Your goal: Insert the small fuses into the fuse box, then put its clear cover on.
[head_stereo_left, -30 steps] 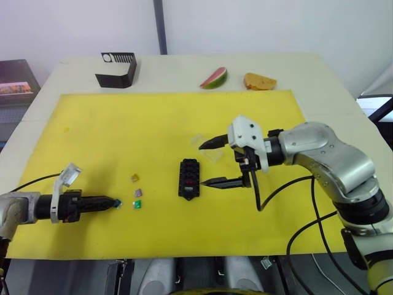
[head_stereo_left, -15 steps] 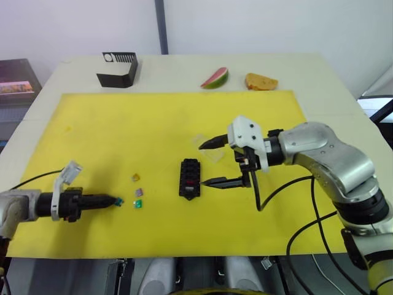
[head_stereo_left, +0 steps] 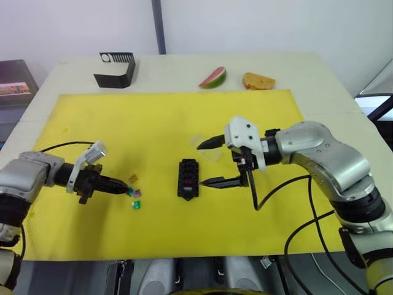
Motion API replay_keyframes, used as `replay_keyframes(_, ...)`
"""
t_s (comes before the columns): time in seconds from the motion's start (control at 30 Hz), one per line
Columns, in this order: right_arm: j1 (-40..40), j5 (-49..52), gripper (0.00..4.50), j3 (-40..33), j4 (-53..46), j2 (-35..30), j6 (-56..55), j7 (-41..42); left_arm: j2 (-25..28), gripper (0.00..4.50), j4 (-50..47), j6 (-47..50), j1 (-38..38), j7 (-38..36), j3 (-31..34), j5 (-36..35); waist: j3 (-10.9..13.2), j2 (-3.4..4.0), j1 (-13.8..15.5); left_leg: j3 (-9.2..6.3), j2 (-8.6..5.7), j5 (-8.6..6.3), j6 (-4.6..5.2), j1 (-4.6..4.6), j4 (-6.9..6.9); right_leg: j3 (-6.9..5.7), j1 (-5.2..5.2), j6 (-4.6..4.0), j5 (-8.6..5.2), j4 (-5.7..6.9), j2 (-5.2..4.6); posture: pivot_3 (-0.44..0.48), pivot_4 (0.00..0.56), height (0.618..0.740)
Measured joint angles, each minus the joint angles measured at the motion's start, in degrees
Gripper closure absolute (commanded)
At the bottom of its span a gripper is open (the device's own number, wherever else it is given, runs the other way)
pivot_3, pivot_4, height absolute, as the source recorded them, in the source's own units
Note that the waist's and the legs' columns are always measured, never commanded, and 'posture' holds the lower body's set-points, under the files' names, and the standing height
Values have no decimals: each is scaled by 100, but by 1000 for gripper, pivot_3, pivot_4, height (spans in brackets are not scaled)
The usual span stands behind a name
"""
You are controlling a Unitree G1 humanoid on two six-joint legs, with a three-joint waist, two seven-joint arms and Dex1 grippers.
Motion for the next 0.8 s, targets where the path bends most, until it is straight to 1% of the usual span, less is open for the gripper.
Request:
replay_keyframes(0.1,2,1,0,-3,-24,-13,13,-23,221,4472,203,-332,-197,-21,-498,-46,0,0,3,0,0,0,1,0,0,0,0,0,0,0,0,0,150,740)
replay_keyframes(0.2,22,5,0,-10,-114,-22,48,-75,255,4472,421,-576,-393,-36,-846,-155,0,0,12,0,0,-3,7,0,1,-1,1,0,0,1,0,0,150,740)
replay_keyframes(0.4,81,11,0,-14,-212,-25,132,-142,293,4472,612,-921,-510,-40,-1256,-284,0,0,-2,0,0,-7,14,0,2,-1,1,1,0,3,4,0,150,740)
replay_keyframes(0.5,81,11,0,-14,-241,-24,137,-166,255,3481,778,-1029,-578,-53,-1300,-245,0,0,1,0,0,-8,17,0,2,-2,1,1,0,4,6,0,150,740)
replay_keyframes(0.6,82,11,0,-14,-243,-26,139,-169,201,2101,884,-1014,-607,-58,-1285,-222,0,0,6,0,0,-8,19,0,7,-3,2,2,-1,8,8,0,150,740)
replay_keyframes(0.63,82,11,0,-14,-245,-26,139,-171,201,1546,869,-989,-606,-58,-1256,-234,0,0,17,-1,0,-8,19,1,9,-3,4,2,-1,10,8,0,150,740)
replay_keyframes(0.67,82,11,0,-14,-250,-25,139,-172,210,1129,854,-946,-586,-58,-1163,-271,0,-1,25,-3,0,-8,19,1,11,-4,4,2,-1,13,8,0,150,740)
replay_keyframes(0.73,87,11,0,-14,-262,-24,144,-173,268,1129,790,-818,-498,-58,-935,-365,0,-1,23,-6,1,-8,19,1,21,-6,4,3,-1,24,8,0,150,740)
replay_keyframes(0.8,104,13,0,-13,-296,-27,157,-177,383,1129,764,-578,-315,-47,-513,-461,1,-3,4,-6,3,-9,20,0,30,-6,2,6,-4,36,9,0,150,740)
